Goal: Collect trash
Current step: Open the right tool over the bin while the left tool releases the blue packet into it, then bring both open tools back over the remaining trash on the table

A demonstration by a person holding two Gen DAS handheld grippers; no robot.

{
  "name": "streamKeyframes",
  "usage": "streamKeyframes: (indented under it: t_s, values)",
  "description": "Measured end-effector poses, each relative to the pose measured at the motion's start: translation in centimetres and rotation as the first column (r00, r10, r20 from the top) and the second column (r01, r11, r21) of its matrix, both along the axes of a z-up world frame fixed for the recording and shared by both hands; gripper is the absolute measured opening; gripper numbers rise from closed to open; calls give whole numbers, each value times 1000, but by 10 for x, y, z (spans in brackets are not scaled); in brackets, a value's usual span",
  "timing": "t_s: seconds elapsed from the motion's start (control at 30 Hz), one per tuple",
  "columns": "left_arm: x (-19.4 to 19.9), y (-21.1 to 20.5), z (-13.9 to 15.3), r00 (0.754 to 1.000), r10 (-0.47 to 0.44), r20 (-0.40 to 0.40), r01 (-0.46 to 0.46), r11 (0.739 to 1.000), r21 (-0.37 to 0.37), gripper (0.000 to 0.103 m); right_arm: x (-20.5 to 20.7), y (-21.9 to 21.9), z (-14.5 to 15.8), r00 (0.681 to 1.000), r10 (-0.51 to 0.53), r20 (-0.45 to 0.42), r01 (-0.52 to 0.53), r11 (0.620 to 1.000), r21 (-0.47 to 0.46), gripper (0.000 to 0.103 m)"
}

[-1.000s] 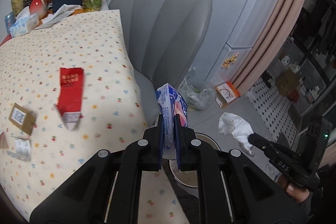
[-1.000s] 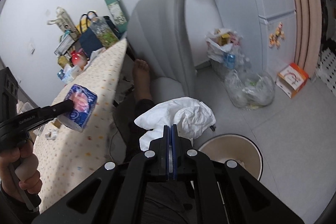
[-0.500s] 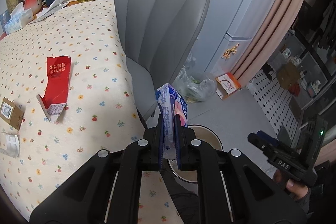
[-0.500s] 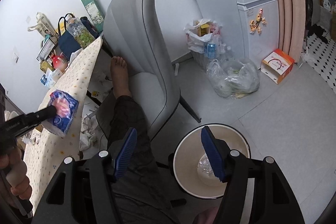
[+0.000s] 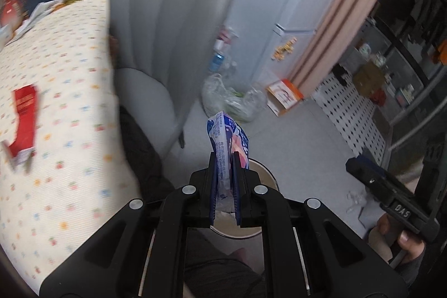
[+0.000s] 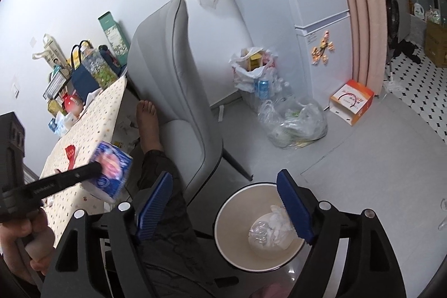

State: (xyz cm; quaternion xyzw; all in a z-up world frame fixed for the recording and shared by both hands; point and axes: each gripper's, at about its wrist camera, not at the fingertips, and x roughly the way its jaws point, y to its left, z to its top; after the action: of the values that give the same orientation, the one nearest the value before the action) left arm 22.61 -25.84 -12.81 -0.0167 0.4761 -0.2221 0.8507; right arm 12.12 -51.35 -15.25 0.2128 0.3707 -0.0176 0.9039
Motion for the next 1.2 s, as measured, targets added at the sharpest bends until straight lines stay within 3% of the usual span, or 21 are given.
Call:
streamKeyframes:
  t_s: [0.13,0.2,0.23,0.27,0.37,0.5,0.73,0.87,1.2]
  values:
    - [5,-28,-9,998,-58,-34,58,998,3,13,-10,-18,6,999,-39,6,39,999,-8,79]
    - [5,-42,-14,995,-86,-57,87,996,4,33,-15,-28,8,998,-66,11,66,998,-10,79]
    - [4,-46,-15,994,-89,-57,90,996,6,57,-17,-33,9,997,-80,14,80,997,-9,79]
    - [2,-48,-13,995,-89,-41,89,996,5,70,-18,-36,10,996,-87,14,87,996,-7,80]
    - [0,-48,-9,996,-89,-18,89,996,2,81,-20,-43,8,995,-102,13,102,995,2,80]
    - [2,-35,-1,999,-41,-3,41,999,-17,88,-17,-36,5,997,-81,7,81,997,11,80]
    - [-6,4,21,998,41,48,-39,998,-43,97,-10,-14,10,999,-38,22,38,999,19,90]
    - [-12,30,34,993,91,77,-86,994,-63,97,-5,3,20,999,-13,38,12,1000,22,95]
    - [-30,104,58,969,209,128,-193,972,-132,97,1,62,50,993,100,66,-99,995,-21,95]
